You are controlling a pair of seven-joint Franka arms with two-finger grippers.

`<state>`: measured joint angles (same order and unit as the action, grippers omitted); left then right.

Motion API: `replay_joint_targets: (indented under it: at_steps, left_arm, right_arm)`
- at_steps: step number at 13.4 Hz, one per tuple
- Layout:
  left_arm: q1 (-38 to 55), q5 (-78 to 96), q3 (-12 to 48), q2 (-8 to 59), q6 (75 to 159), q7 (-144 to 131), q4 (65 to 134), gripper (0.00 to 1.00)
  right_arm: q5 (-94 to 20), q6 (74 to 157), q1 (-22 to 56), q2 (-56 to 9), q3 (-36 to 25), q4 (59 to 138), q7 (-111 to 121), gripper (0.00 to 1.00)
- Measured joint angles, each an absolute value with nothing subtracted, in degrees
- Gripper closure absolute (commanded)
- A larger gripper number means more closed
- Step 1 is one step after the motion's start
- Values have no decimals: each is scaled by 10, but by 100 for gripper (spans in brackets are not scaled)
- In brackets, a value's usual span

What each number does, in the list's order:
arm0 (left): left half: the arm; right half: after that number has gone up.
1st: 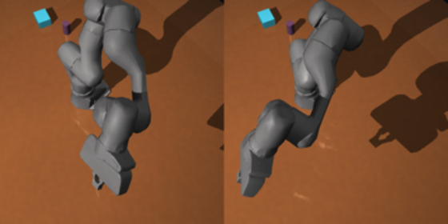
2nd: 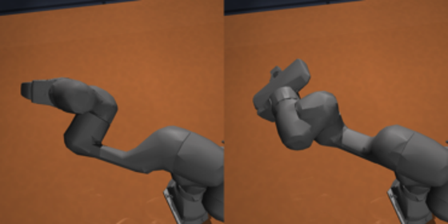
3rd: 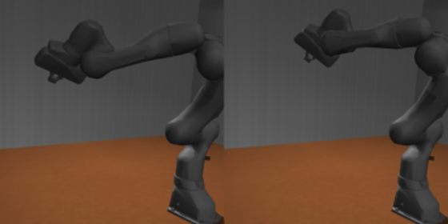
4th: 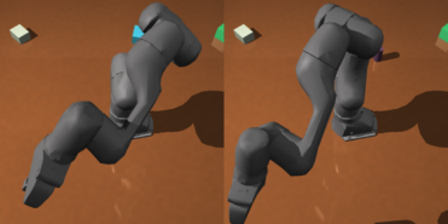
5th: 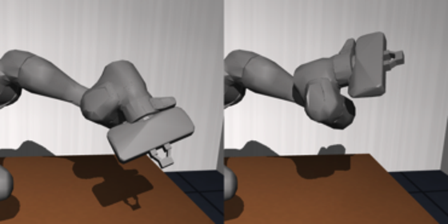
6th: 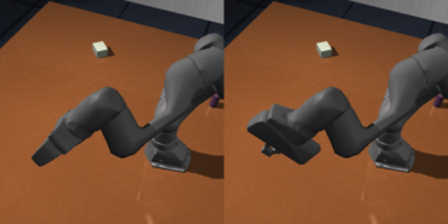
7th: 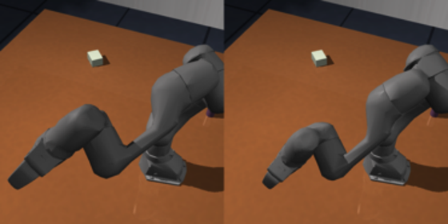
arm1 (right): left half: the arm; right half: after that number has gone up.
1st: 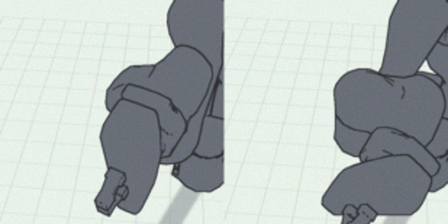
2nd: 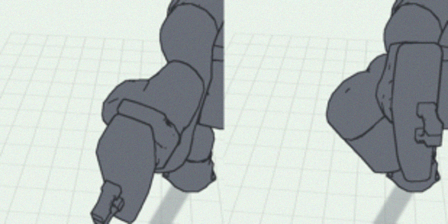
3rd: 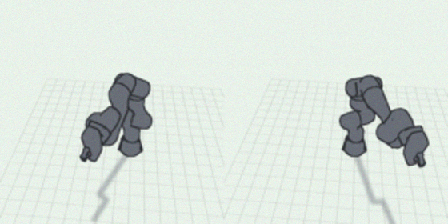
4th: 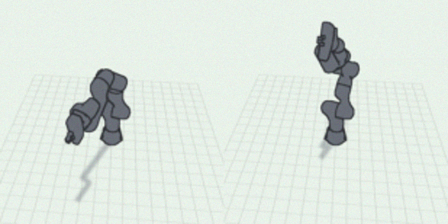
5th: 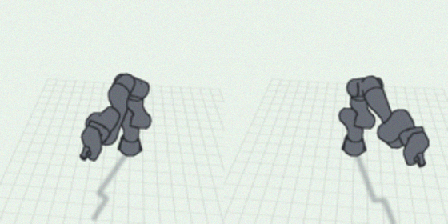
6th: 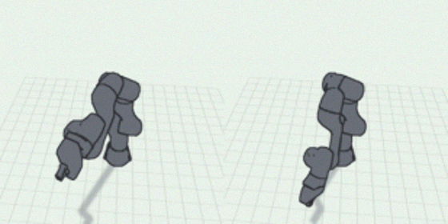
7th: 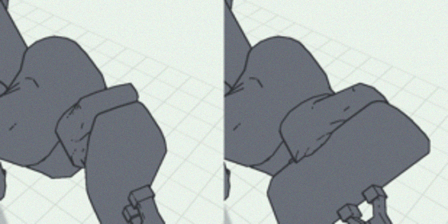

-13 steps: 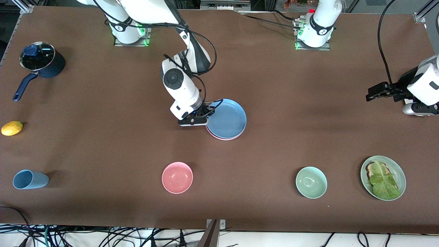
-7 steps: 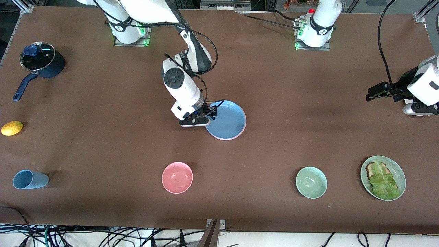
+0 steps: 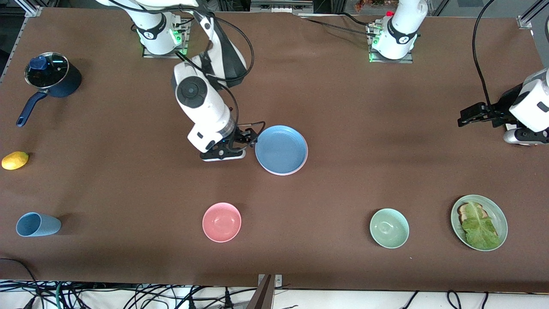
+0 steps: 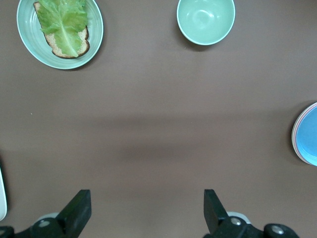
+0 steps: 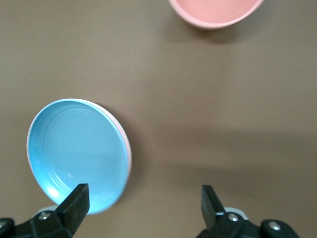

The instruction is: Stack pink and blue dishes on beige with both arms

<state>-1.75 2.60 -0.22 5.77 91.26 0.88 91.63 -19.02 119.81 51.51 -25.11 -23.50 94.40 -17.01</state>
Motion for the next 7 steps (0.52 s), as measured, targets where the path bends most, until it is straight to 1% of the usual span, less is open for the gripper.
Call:
replay_joint_targets:
  at_steps: [4, 6, 7]
  left_arm:
    - [-18, 26, -2, 58, 913, 9, 916, 0]
    - [-18, 26, -2, 58, 913, 9, 916, 0]
    - [-17, 26, -2, 58, 913, 9, 916, 0]
  right_arm:
    - [-183, 1075, 512, -181, -336, 931, -74, 0]
    - [-167, 1012, 510, -162, -379, 920, -26, 0]
    - [-154, 982, 508, -157, -390, 904, -17, 0]
